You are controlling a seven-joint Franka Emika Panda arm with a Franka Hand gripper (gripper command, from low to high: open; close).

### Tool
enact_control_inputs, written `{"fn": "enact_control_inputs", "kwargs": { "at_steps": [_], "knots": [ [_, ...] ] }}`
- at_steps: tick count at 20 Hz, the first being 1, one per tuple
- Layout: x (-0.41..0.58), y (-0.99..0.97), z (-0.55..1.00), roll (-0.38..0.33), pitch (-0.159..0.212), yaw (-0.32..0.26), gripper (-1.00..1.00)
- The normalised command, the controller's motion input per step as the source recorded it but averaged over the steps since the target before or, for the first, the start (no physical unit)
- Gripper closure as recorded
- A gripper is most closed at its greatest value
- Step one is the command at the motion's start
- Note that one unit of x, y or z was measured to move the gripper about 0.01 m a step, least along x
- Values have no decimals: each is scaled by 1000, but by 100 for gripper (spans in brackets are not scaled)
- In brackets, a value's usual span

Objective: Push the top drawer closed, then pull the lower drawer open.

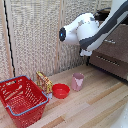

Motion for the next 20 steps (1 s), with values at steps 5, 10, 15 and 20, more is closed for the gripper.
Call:
{"fn": "enact_control_inputs", "kwargs": {
  "at_steps": [5, 10, 15, 20],
  "knots": [
    [-30, -474, 267, -9, 0, 75, 100],
    [-18, -415, 271, 0, -2, 55, 100],
    [-59, -211, 305, 0, -18, 13, 100],
    [-35, -653, 395, -2, -17, 18, 100]
  ]
}}
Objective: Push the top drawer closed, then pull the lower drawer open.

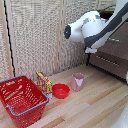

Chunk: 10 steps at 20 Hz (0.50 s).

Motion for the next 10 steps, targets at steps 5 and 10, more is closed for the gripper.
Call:
{"fn": "enact_control_inputs", "kwargs": {
  "at_steps": [5, 10],
  "knots": [
    [-10, -798, 263, -6, -25, 0, 100],
    [-63, -952, 145, 0, -41, 0, 100]
  ]
}}
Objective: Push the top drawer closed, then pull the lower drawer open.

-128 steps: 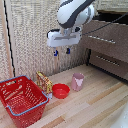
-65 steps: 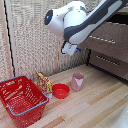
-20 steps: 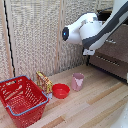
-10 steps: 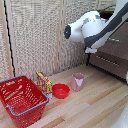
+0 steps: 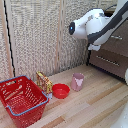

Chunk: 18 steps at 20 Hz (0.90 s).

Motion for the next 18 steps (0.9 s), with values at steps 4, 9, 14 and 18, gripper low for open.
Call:
{"fn": "enact_control_inputs", "kwargs": {
  "at_steps": [4, 9, 14, 18],
  "knots": [
    [-70, -1000, 121, 0, -42, 3, 100],
    [-111, -807, 82, -11, -43, 21, 100],
    [-134, -468, 57, -17, -27, 27, 100],
    [-70, -91, 41, -3, -29, 1, -100]
  ]
}}
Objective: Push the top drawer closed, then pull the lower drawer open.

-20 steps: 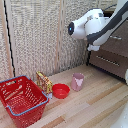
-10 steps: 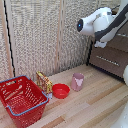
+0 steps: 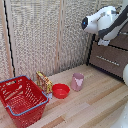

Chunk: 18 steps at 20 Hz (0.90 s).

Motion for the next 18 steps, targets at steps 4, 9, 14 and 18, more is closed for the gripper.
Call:
{"fn": "enact_control_inputs", "kwargs": {
  "at_steps": [4, 9, 14, 18],
  "knots": [
    [-16, 245, 0, 0, -30, 0, -100],
    [0, 290, -4, 0, -17, 0, -100],
    [-28, 230, -124, -6, -1, 0, -100],
    [-75, 43, -496, 0, -3, 0, -100]
  ]
}}
